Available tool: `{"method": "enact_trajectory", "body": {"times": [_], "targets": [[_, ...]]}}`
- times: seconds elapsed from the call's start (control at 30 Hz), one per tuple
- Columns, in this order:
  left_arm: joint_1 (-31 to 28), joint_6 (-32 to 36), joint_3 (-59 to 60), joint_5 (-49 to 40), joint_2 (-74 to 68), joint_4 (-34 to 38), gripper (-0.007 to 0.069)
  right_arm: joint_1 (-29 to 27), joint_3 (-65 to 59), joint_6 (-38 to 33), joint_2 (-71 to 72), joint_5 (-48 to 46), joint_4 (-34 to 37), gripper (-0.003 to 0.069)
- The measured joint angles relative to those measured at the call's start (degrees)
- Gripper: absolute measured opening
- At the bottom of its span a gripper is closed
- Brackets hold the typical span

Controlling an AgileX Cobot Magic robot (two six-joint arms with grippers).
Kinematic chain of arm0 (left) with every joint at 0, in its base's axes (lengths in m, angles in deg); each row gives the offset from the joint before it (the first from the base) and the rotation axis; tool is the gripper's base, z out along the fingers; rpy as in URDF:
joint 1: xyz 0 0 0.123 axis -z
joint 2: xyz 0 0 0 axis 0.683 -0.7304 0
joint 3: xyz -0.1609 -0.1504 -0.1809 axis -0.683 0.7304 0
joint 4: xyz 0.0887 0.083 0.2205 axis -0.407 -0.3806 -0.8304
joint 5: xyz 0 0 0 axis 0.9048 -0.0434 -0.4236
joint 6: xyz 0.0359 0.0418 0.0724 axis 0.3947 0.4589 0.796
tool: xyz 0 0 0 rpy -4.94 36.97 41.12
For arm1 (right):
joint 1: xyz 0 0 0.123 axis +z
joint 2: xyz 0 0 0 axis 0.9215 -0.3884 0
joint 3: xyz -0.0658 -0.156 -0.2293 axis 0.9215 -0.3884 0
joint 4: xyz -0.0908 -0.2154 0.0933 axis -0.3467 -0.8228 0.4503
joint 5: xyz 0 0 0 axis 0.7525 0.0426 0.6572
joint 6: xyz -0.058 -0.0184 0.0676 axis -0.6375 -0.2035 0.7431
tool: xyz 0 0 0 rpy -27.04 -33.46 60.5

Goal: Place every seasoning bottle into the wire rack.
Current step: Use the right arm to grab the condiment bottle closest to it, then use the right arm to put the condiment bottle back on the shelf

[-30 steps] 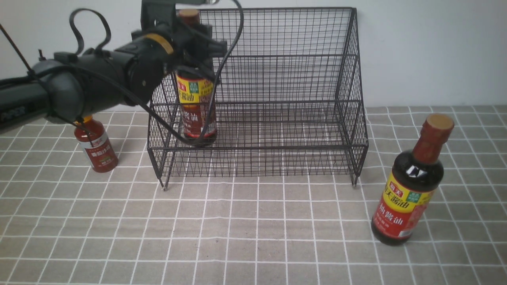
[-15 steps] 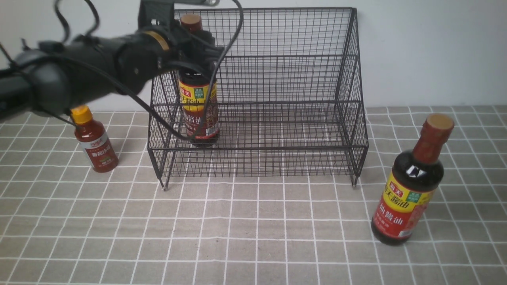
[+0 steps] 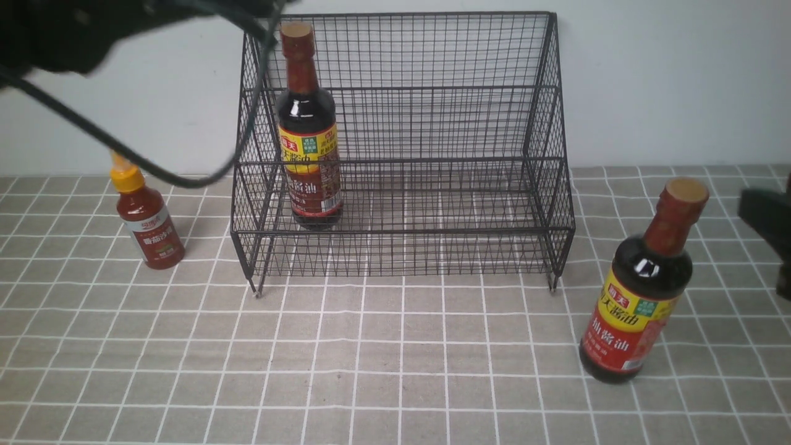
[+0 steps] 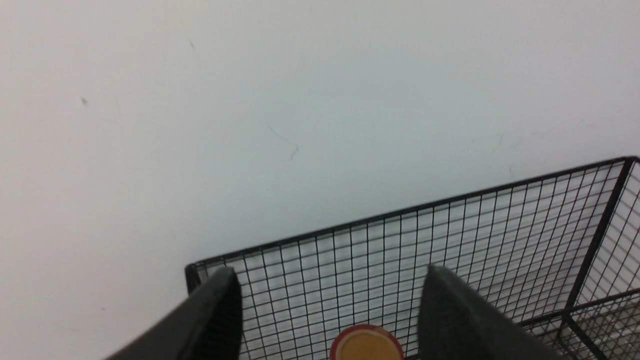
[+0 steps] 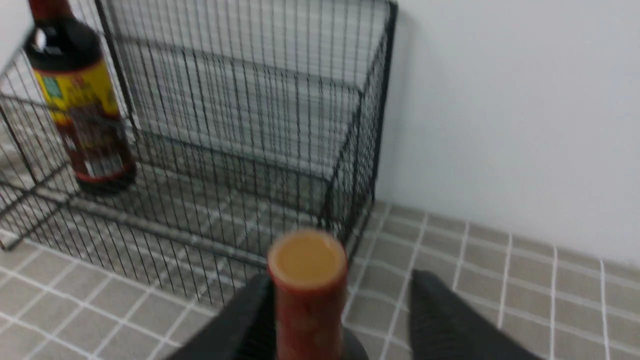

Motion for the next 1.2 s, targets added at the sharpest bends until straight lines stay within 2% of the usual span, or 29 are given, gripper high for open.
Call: {"method": "enact_trajectory", "body": {"times": [0.03, 0.07, 0.1, 0.13, 0.17, 0.2, 0.3, 0.5, 0.57, 0.67, 0.77, 0.8, 1.03, 1.2], "targets": [[-0.14, 0.00, 0.00, -1.19, 1.10, 0.00, 0.0336, 0.00, 0.01, -2.93, -0.67, 0.00, 3.47, 0.0430], [-0.32, 0.00, 0.00, -4.22, 3.20, -0.02, 0.0262, 0.00, 0.01, -8.68, -2.10, -0.28, 8.10, 0.0491], [-0.46, 0.00, 0.00, -4.66, 3.47, -0.02, 0.0239, 0.00, 0.01, -9.43, -2.59, -0.44, 9.39, 0.0499], [-0.99, 0.00, 0.00, -9.16, 5.65, -0.07, 0.0141, 0.00, 0.06, -15.72, -5.21, -1.52, 14.88, 0.0567], [-1.41, 0.00, 0.18, -12.08, 6.99, -0.24, 0.0066, 0.00, 0.12, -19.85, -7.20, -2.37, 17.72, 0.0591], [-1.48, 0.00, 0.25, -12.49, 7.21, -0.29, 0.0059, 0.00, 0.12, -20.53, -7.54, -2.47, 18.84, 0.0598], [-2.32, 0.00, 4.36, -16.01, 11.37, -1.36, 0.0002, 0.00, 0.12, -30.63, -12.66, -2.85, 26.92, 0.0624], [-2.39, -1.16, 16.48, -12.49, 20.45, -1.47, -0.0007, 0.00, 0.12, -39.13, -19.85, -4.15, 31.64, 0.0623], [-2.39, -1.91, 20.02, -11.05, 22.73, -1.47, -0.0007, 0.00, 0.17, -39.67, -21.35, -4.88, 31.63, 0.0617], [-2.39, -3.07, 25.87, -8.70, 26.16, -1.47, -0.0007, 0.00, 0.27, -40.49, -25.10, -5.33, 31.69, 0.0542], [-2.39, -3.46, 28.90, -7.68, 27.62, -1.47, -0.0007, 0.06, 0.54, -41.09, -26.18, -6.26, 31.97, 0.0388], [-2.39, -3.58, 29.52, -7.36, 27.88, -1.47, -0.0007, 0.10, 0.94, -41.43, -25.96, -6.49, 32.14, 0.0269], [-2.39, -3.61, 29.76, -6.92, 28.24, -1.47, -0.0007, 0.17, 6.81, -41.05, -25.28, -6.03, 29.25, 0.0283], [-2.39, -3.61, 29.81, -6.92, 28.24, -1.47, -0.0007, 0.31, 16.73, -36.70, -25.83, -8.86, 29.13, 0.0283]]}}
